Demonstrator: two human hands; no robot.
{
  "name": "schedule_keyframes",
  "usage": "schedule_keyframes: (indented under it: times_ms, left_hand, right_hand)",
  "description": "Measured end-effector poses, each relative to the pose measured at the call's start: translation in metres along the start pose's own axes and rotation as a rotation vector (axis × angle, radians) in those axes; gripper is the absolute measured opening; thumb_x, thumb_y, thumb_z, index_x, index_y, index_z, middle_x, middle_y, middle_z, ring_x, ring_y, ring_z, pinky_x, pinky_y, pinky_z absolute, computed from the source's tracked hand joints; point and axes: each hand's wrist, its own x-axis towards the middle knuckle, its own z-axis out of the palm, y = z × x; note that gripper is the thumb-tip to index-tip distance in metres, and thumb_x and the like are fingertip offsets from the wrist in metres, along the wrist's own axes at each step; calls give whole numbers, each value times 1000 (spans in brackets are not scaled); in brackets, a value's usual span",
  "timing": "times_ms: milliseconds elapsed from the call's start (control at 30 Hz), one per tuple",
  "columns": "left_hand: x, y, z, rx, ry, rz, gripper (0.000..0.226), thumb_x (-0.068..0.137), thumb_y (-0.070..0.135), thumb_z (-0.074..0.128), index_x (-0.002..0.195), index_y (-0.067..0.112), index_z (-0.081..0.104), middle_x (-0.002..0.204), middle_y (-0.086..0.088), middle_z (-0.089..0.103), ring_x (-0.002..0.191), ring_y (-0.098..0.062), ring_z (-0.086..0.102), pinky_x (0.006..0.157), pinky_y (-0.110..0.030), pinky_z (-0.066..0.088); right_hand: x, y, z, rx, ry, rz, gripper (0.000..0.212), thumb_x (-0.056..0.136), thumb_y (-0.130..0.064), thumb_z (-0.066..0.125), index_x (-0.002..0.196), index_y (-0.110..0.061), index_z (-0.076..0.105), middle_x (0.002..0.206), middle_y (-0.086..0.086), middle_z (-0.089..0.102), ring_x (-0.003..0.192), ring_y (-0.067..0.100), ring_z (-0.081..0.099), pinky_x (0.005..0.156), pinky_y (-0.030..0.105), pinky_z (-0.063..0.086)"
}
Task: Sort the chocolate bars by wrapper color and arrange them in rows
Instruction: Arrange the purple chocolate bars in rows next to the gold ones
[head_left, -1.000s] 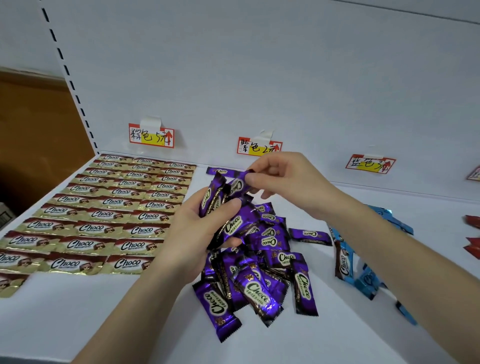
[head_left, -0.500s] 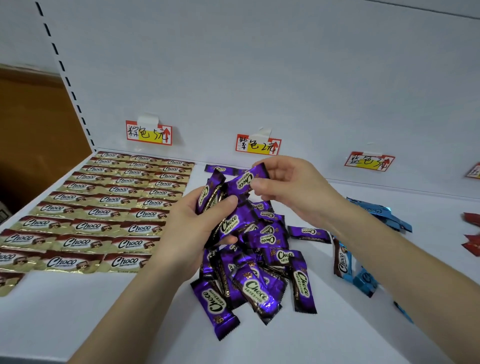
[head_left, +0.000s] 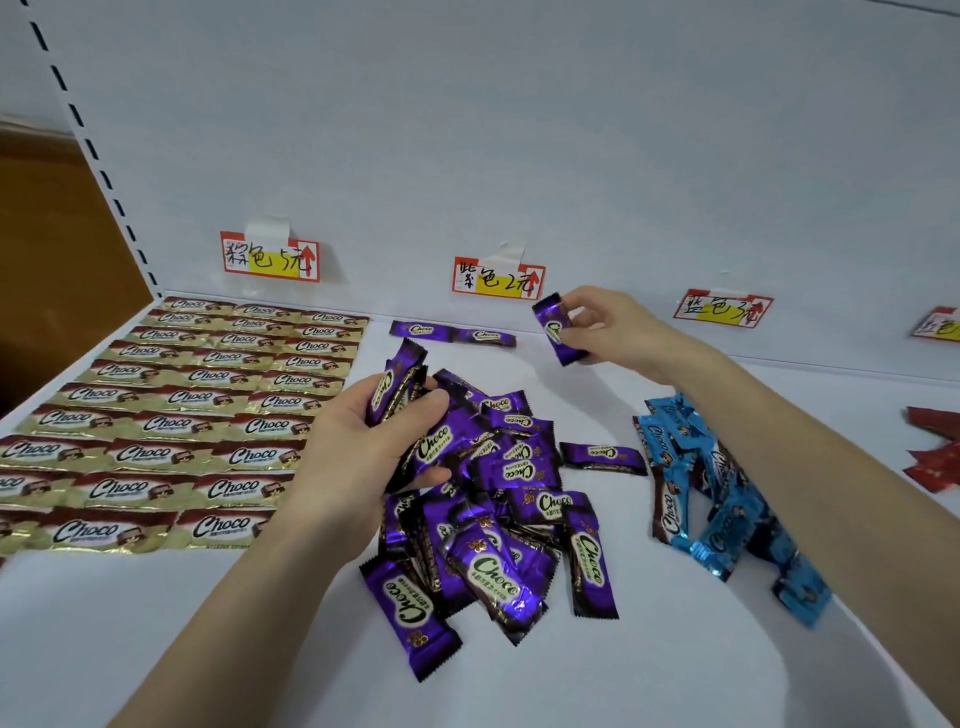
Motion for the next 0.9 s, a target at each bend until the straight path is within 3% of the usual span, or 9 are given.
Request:
schedule_keyframes:
  times_ms: [67, 167, 333, 400, 500, 633, 900]
  left_hand:
    - [1, -1, 0, 3, 6, -6, 5, 83, 10, 64, 85, 15, 64, 64, 5, 70, 57, -9, 68, 40, -19, 49]
    - [2, -1, -1, 14, 14, -5, 5, 83, 11, 64, 86, 15, 64, 65, 5, 70, 58, -8, 68, 41, -19, 49]
    - [3, -3, -1, 28, 19, -1, 5, 83, 12, 64, 87, 15, 65, 68, 3, 71, 60, -10, 69, 43, -20, 50]
    - [3, -3, -1, 34, 18, 3, 5, 83, 12, 64, 86, 15, 65, 66, 4, 70, 58, -9, 68, 42, -20, 50]
    - [3, -3, -1, 37, 21, 0, 5, 82, 12, 64, 86, 15, 65, 66, 4, 70, 58, -9, 68, 42, -20, 50]
    - [3, -3, 0, 43, 20, -5, 5, 83, 12, 63, 88, 15, 64, 65, 4, 70, 57, -9, 68, 41, -19, 49]
    - [3, -3, 1, 47, 22, -9, 5, 83, 12, 63, 88, 14, 64, 64, 4, 70, 57, -10, 68, 40, -19, 49]
  right_hand:
    - [11, 8, 0, -222, -23, -49, 24, 90, -7, 56, 110, -19, 53, 95, 8, 62, 88, 20, 57, 81, 34, 48]
    - [27, 17, 5, -370, 21, -101, 30, 88, -7, 59, 117, -9, 55, 112, 14, 59, 90, 18, 53, 79, 28, 45]
    - [35, 31, 11, -508, 88, -172, 21, 89, -9, 57, 109, -3, 61, 111, 14, 61, 99, 26, 57, 88, 34, 46]
    - [33, 33, 12, -590, 160, -210, 22, 91, -16, 55, 108, -5, 63, 107, 13, 61, 98, 27, 56, 85, 34, 44]
    - [29, 35, 17, -662, 180, -242, 26, 92, -24, 53, 110, -8, 62, 104, 11, 60, 96, 27, 55, 77, 31, 41]
    - [31, 42, 21, -707, 182, -228, 23, 94, -17, 47, 107, -10, 65, 104, 14, 59, 94, 29, 55, 71, 29, 40]
    - [32, 48, 26, -708, 232, -250, 25, 95, -13, 43, 103, -10, 66, 98, 13, 58, 91, 30, 54, 72, 35, 45]
